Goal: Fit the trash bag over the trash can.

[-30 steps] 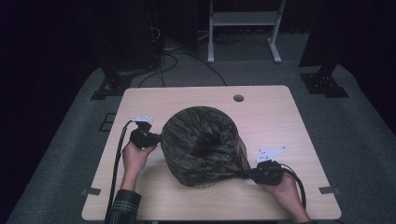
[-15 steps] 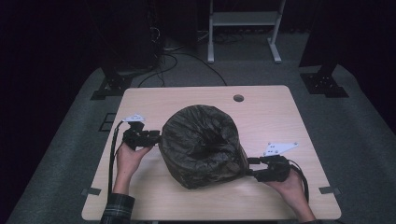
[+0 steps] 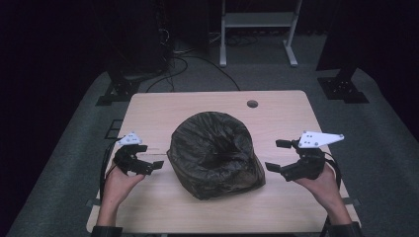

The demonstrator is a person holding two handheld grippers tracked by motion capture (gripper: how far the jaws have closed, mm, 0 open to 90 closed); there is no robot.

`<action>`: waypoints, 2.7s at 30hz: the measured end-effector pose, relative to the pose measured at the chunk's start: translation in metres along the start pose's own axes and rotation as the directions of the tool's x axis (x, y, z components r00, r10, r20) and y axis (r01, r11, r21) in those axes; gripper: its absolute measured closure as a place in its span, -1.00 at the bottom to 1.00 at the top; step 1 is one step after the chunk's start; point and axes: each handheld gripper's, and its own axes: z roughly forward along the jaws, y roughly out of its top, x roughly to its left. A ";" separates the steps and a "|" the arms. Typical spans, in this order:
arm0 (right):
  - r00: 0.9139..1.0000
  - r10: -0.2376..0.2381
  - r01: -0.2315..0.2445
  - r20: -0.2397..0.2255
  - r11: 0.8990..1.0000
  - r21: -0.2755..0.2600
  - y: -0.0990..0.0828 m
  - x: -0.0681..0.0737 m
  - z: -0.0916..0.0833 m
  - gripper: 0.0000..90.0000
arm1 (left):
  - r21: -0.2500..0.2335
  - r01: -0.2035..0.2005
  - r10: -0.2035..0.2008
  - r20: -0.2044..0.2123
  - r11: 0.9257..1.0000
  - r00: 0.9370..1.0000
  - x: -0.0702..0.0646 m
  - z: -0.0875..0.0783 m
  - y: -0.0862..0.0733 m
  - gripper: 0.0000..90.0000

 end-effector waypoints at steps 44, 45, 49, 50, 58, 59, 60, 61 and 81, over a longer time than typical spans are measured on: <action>0.951 -0.203 0.306 -0.235 0.734 0.607 0.118 0.047 0.148 -0.79 | 0.169 -0.250 0.237 0.090 0.954 0.967 -0.035 0.041 -0.058 -1.00; 0.950 -0.206 0.309 -0.233 0.717 0.625 0.118 0.048 0.151 -0.79 | 0.166 -0.251 0.239 0.091 0.954 0.967 -0.035 0.041 -0.059 -1.00; 0.945 -0.213 0.327 -0.249 0.674 0.663 0.115 0.052 0.158 -0.79 | 0.150 -0.247 0.236 0.091 0.957 0.968 -0.035 0.041 -0.061 -1.00; 0.944 -0.214 0.328 -0.250 0.681 0.654 0.116 0.052 0.158 -0.79 | 0.150 -0.247 0.236 0.089 0.957 0.968 -0.035 0.041 -0.061 -1.00; 0.952 -0.238 0.303 -0.191 0.805 0.510 0.153 0.051 0.135 -0.79 | 0.140 -0.245 0.234 0.088 0.960 0.968 -0.036 0.041 -0.061 -1.00; 0.949 -0.240 0.310 -0.202 0.817 0.486 0.159 0.053 0.136 -0.79 | 0.139 -0.244 0.234 0.088 0.960 0.968 -0.036 0.042 -0.061 -1.00; 0.948 -0.242 0.313 -0.206 0.824 0.472 0.163 0.054 0.139 -0.79 | 0.139 -0.244 0.233 0.087 0.960 0.968 -0.036 0.042 -0.061 -1.00; 0.948 -0.245 0.315 -0.205 0.825 0.470 0.166 0.057 0.143 -0.79 | 0.139 -0.244 0.233 0.087 0.960 0.968 -0.036 0.041 -0.061 -1.00; 0.936 -0.213 0.345 -0.281 0.716 0.606 0.138 0.079 0.240 -0.79 | 0.116 -0.244 0.234 0.089 0.963 0.968 -0.036 0.041 -0.064 -1.00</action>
